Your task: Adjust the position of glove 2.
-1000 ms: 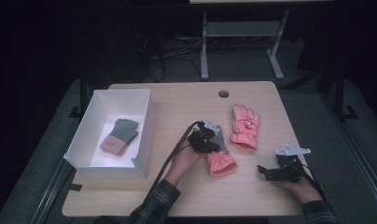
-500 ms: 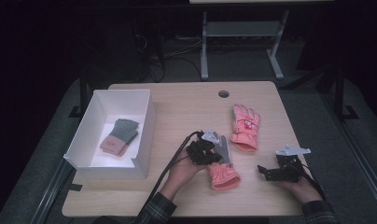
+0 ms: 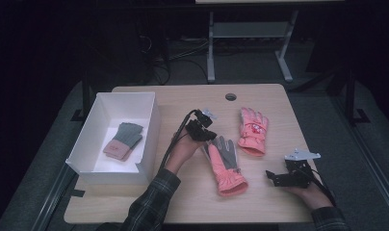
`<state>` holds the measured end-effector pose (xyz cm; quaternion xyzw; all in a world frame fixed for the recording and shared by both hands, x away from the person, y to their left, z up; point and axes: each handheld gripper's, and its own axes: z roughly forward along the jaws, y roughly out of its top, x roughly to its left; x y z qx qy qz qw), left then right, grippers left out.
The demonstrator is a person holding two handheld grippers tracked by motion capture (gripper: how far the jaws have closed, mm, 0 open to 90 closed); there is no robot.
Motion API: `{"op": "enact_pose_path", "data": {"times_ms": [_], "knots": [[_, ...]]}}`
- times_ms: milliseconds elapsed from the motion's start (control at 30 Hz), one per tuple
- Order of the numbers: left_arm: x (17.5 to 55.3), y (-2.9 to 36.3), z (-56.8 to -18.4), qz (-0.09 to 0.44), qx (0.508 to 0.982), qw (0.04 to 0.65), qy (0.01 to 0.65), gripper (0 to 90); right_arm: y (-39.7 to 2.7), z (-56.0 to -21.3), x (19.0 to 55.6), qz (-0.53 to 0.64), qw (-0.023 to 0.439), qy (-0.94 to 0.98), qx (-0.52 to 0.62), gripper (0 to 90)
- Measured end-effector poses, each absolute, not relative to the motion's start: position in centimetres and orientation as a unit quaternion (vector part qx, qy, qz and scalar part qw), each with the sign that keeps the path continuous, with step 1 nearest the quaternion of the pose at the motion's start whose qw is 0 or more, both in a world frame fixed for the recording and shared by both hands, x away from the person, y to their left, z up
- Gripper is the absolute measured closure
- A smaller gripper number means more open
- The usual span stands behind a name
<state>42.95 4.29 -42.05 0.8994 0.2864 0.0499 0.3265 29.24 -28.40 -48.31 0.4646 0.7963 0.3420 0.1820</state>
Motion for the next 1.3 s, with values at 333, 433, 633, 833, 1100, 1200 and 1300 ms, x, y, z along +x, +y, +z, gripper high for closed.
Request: {"op": "enact_pose_path", "data": {"times_ms": [333,433,633,833,1100,1200,1300], "knots": [[43.3,4.3,-43.2,0.049,0.909,0.295,0.291,89.7,-28.4,-48.3,29.2,0.342,0.182,0.796,0.465,6.6],[42.6,5.1,-43.0,0.054,0.909,0.288,0.297,89.7,-28.4,-48.3,29.2,0.342,0.182,0.796,0.465,6.6],[41.5,6.7,-42.9,0.052,0.909,0.283,0.301,89.7,-28.4,-48.3,29.2,0.342,0.182,0.796,0.465,6.6],[41.1,7.7,-42.1,0.056,0.899,0.309,0.306,89.6,-28.4,-48.3,29.2,0.342,0.182,0.796,0.465,6.5],[38.1,9.8,-40.7,0.064,0.887,0.341,0.306,84.5,-28.4,-48.3,29.2,0.342,0.182,0.797,0.465,6.5],[36.5,10.3,-41.0,0.061,0.884,0.354,0.300,73.4,-28.4,-48.3,29.3,0.341,0.182,0.796,0.465,5.7],[34.8,10.3,-41.8,0.070,0.894,0.341,0.283,56.8,-28.4,-48.3,29.4,0.336,0.182,0.795,0.471,2.7]]}}
